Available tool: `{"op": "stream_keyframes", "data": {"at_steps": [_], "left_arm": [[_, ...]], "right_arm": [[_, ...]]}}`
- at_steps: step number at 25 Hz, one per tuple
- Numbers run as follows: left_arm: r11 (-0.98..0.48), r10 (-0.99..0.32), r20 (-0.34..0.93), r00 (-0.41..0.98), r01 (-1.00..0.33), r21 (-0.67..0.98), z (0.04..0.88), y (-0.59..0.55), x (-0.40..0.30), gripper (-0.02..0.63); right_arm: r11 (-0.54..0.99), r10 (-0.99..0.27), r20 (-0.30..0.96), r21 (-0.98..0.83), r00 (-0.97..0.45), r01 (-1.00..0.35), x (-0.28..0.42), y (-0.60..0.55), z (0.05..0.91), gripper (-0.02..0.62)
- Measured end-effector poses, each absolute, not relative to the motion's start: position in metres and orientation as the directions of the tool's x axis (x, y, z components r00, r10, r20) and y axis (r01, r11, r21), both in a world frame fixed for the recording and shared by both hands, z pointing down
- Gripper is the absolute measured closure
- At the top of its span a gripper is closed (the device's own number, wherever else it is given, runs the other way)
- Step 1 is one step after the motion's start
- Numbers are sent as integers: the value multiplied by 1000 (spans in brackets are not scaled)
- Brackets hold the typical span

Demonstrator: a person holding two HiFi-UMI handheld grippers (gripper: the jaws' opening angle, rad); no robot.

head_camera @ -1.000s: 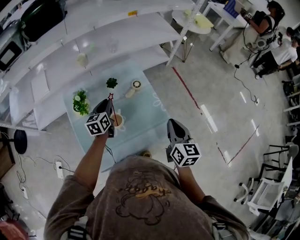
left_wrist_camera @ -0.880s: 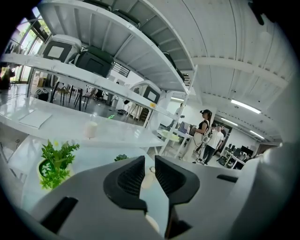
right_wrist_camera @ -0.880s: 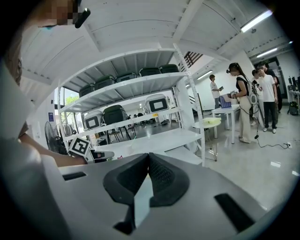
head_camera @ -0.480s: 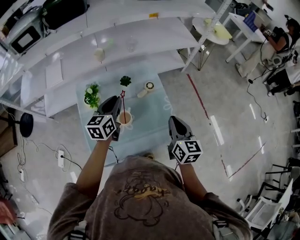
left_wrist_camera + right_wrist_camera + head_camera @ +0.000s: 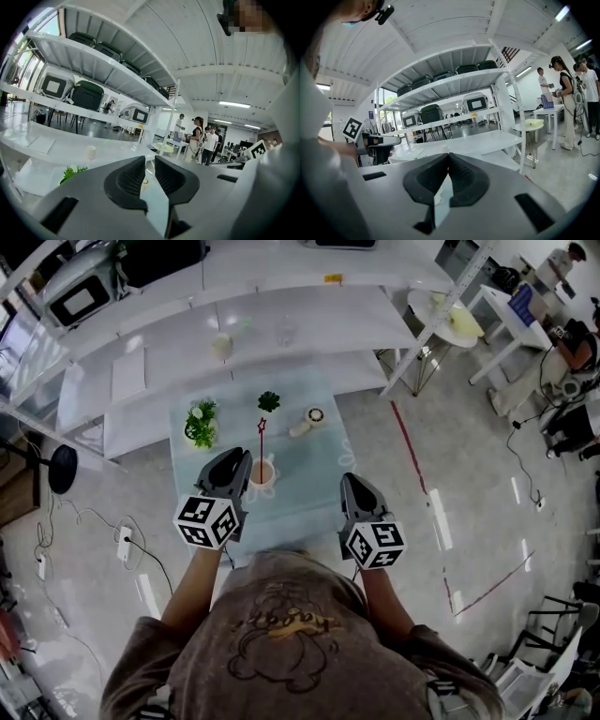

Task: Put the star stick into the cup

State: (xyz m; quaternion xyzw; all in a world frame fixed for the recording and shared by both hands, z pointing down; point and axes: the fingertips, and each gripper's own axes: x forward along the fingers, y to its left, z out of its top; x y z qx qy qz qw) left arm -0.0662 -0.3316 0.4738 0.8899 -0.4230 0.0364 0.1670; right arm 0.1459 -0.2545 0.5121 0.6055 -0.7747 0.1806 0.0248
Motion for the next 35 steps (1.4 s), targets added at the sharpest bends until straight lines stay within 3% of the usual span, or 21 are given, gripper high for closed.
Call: {"op": "stream_keyframes", "data": {"at_steps": [15,35], "left_arm": [[-559,-790,145,596,-796,233,479,-292,-87,584],[-531,-820,97,564,-813,240,463,-288,-104,584]], "right_arm": [[271,-914,251,-210,-320,-939,132,-250,511,592],[307,-909,228,-200,-349,-931,111,-251,504,594]]}}
